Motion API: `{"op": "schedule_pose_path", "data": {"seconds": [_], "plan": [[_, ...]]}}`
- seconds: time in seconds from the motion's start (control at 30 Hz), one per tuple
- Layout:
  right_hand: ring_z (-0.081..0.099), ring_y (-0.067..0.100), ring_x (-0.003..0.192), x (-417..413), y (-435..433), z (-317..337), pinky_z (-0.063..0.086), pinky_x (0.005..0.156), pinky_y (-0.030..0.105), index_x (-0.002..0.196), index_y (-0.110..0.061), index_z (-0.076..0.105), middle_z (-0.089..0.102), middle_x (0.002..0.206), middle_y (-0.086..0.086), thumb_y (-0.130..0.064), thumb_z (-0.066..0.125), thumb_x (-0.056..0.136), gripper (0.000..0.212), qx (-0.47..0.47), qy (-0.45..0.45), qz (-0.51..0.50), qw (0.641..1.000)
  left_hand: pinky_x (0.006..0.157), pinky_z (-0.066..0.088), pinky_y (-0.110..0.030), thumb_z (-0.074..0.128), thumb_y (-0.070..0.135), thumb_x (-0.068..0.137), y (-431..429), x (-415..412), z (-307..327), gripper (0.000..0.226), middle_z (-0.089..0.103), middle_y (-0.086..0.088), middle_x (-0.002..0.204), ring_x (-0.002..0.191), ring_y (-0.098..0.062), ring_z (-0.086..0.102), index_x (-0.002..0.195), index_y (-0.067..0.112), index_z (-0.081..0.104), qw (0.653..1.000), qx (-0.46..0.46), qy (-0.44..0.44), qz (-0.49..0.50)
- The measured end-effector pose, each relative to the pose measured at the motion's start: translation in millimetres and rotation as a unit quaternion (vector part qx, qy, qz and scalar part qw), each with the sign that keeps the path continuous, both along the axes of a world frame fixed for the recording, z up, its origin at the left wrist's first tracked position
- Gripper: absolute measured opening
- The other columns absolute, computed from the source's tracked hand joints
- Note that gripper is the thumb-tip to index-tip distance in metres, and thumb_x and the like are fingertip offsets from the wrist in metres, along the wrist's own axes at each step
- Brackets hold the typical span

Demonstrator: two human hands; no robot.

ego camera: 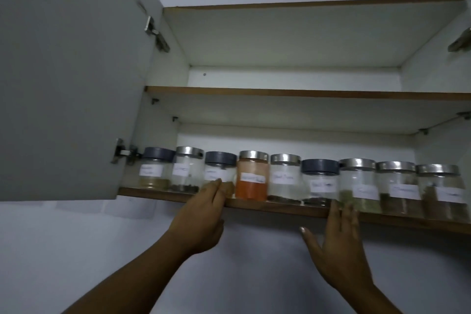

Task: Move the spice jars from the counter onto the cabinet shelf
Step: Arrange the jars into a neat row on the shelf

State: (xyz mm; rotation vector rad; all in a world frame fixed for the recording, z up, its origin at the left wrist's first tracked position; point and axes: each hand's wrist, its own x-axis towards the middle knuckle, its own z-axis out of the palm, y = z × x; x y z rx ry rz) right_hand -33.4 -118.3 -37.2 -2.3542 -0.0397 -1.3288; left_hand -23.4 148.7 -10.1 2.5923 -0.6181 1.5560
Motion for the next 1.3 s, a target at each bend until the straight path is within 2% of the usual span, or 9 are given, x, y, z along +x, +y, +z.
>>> {"op": "schedule_pose_path", "data": {"seconds": [0.13, 0.27, 0.5, 0.63, 0.77, 1.0, 1.1, 1.2, 1.3], "plan": [[-0.025, 0.017, 0.139, 12, 94, -12, -0.002, 0.114, 0.033, 0.14, -0.019, -0.025, -0.023, 0.155, 0.007, -0.064, 0.035, 0.086, 0.092, -0.069, -0.024, 0.035, 0.997, 0.11, 0.028, -0.033, 0.057, 0.028, 0.085, 84, 0, -5, 0.073, 0.018, -0.013, 0.154, 0.139, -0.026, 0.024, 0.145, 0.011, 0.02, 0.999, -0.015, 0.004, 0.034], [-0.024, 0.015, 0.14, 17, 174, -13, -0.005, 0.112, 0.027, 0.138, -0.021, -0.026, -0.022, 0.155, 0.004, -0.061, 0.034, 0.088, 0.088, -0.099, -0.037, 0.087, 0.991, 0.104, 0.036, -0.034, 0.06, 0.028, 0.084, 148, 3, -2, 0.072, 0.021, -0.012, 0.151, 0.134, -0.028, 0.032, 0.142, 0.011, 0.022, 0.998, -0.061, 0.012, 0.029], [0.0, 0.02, 0.145, 32, 271, 1, 0.012, 0.115, 0.032, 0.147, -0.02, -0.011, -0.006, 0.158, 0.003, -0.051, 0.04, 0.091, 0.082, -0.104, -0.035, 0.134, 0.985, 0.104, 0.035, -0.032, 0.055, 0.031, 0.089, 198, 26, 1, 0.074, 0.022, -0.012, 0.149, 0.13, -0.026, 0.036, 0.146, 0.012, 0.012, 0.99, -0.123, 0.066, -0.026], [0.019, 0.029, 0.14, 41, 290, 28, 0.026, 0.112, 0.038, 0.148, -0.016, -0.005, 0.012, 0.155, 0.012, -0.042, 0.048, 0.091, 0.082, -0.098, -0.067, 0.099, 0.988, 0.096, 0.041, -0.033, 0.054, 0.03, 0.09, 196, 38, 13, 0.078, 0.039, -0.015, 0.136, 0.118, -0.025, 0.047, 0.147, 0.012, 0.004, 0.981, -0.168, 0.072, -0.07], [0.045, 0.031, 0.116, 45, 295, 55, 0.043, 0.094, 0.038, 0.148, -0.017, -0.005, 0.032, 0.137, 0.017, -0.045, 0.056, 0.087, 0.09, -0.063, -0.067, 0.074, 0.993, 0.087, 0.05, -0.044, 0.053, 0.03, 0.091, 188, 52, 28, 0.081, 0.051, -0.018, 0.121, 0.101, -0.027, 0.056, 0.147, 0.015, -0.004, 0.965, -0.238, 0.085, -0.075], [0.058, 0.025, 0.09, 55, 276, 97, 0.041, 0.069, 0.029, 0.143, -0.022, -0.023, 0.056, 0.117, 0.016, -0.046, 0.069, 0.075, 0.117, -0.127, 0.021, 0.015, 0.992, 0.07, 0.049, -0.035, 0.071, 0.023, 0.078, 190, 68, 67, 0.118, 0.063, -0.018, 0.101, 0.079, -0.024, 0.061, 0.139, 0.022, -0.03, 0.986, -0.143, 0.089, 0.008], [0.058, 0.022, 0.088, 55, 268, 125, 0.048, 0.072, 0.031, 0.147, -0.02, -0.009, 0.061, 0.107, 0.009, -0.046, 0.075, 0.067, 0.119, -0.172, 0.084, 0.013, 0.981, 0.069, 0.045, -0.034, 0.069, 0.007, 0.076, 194, 71, 94, 0.113, 0.061, -0.018, 0.106, 0.082, -0.026, 0.059, 0.143, 0.024, -0.02, 0.986, -0.109, 0.118, 0.041], [0.053, 0.031, 0.109, 52, 265, 147, 0.046, 0.085, 0.038, 0.144, -0.023, 0.017, 0.047, 0.128, 0.016, -0.045, 0.077, 0.066, 0.101, -0.196, 0.096, -0.018, 0.976, 0.078, 0.046, -0.037, 0.068, 0.004, 0.076, 192, 69, 113, 0.089, 0.056, -0.019, 0.116, 0.1, -0.033, 0.057, 0.145, 0.018, 0.014, 0.988, -0.103, 0.094, 0.061], [0.051, 0.033, 0.114, 49, 265, 164, 0.044, 0.093, 0.039, 0.142, -0.028, 0.028, 0.033, 0.14, 0.017, -0.042, 0.071, 0.075, 0.081, -0.206, 0.056, -0.014, 0.977, 0.085, 0.046, -0.039, 0.064, 0.005, 0.08, 185, 67, 127, 0.057, 0.049, -0.018, 0.121, 0.105, -0.035, 0.054, 0.132, 0.013, 0.043, 0.991, -0.096, 0.044, 0.077]]}}
